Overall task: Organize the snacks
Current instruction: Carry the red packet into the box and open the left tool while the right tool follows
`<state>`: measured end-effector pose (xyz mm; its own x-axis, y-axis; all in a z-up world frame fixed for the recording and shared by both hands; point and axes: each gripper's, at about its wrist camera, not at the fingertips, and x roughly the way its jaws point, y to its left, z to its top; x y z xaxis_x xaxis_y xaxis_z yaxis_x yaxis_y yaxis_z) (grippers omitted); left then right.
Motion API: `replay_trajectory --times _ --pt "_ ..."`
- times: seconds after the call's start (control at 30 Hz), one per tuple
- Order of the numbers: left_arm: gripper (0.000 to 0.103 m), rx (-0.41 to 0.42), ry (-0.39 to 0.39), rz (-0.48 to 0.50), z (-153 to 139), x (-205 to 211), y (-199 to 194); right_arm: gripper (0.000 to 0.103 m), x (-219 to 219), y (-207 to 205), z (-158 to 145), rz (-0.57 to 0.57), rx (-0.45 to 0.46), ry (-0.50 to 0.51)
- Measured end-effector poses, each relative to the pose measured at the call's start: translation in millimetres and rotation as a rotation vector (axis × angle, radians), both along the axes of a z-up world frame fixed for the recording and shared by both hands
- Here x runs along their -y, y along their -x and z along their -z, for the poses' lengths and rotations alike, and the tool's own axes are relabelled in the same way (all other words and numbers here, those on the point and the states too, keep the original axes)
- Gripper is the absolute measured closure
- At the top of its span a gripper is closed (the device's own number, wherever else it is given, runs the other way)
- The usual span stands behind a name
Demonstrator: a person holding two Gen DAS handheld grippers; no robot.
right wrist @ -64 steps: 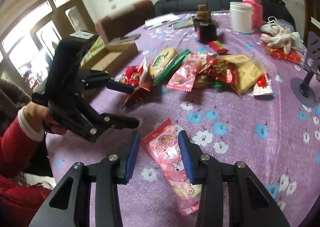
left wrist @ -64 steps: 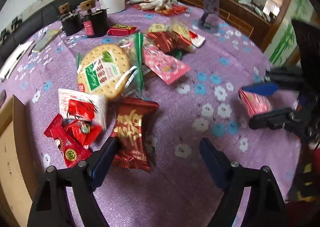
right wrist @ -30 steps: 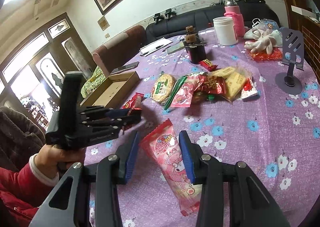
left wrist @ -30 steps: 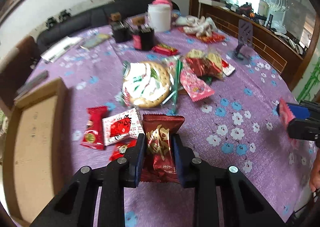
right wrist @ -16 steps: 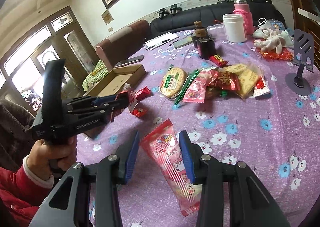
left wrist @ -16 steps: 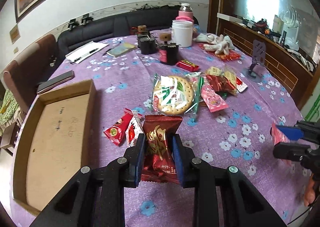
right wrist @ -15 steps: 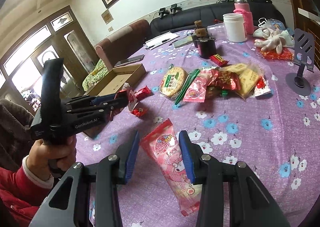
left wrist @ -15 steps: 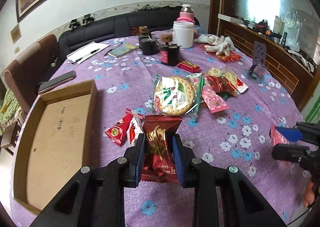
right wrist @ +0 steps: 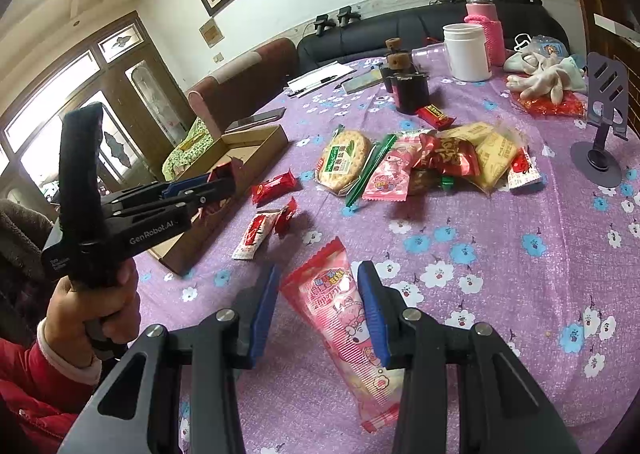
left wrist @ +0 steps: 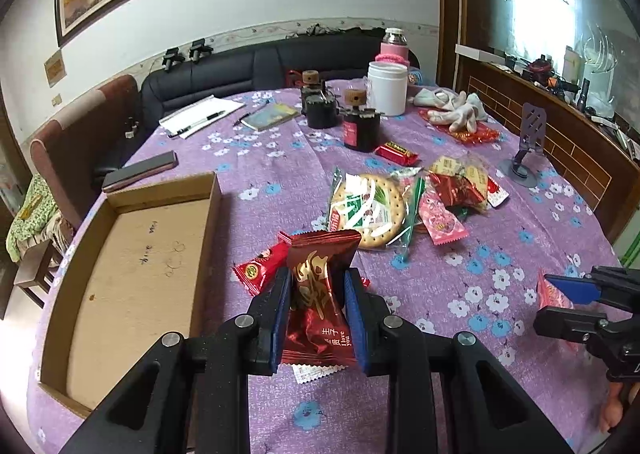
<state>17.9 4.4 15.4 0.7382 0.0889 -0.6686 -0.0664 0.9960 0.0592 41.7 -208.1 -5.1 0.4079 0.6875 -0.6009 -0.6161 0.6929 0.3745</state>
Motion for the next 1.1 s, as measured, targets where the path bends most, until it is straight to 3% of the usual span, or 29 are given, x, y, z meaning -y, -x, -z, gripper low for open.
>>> replay_trajectory --times 0.4,0.7,0.93,1.1 --pt "0.075 0.064 -0.031 -0.037 -18 -5 10 0.063 -21 7 -8 -0.037 0.043 0.027" --pt "0.075 0.103 -0.027 -0.109 -28 -34 23 0.063 -57 10 -11 -0.1 0.047 0.037" --pt "0.075 0.118 -0.01 -0.198 -29 -77 37 0.063 -104 7 -16 -0.163 0.022 -0.006" --pt "0.075 0.094 0.004 -0.304 -17 -128 46 0.063 -176 13 -22 -0.274 0.032 -0.013"
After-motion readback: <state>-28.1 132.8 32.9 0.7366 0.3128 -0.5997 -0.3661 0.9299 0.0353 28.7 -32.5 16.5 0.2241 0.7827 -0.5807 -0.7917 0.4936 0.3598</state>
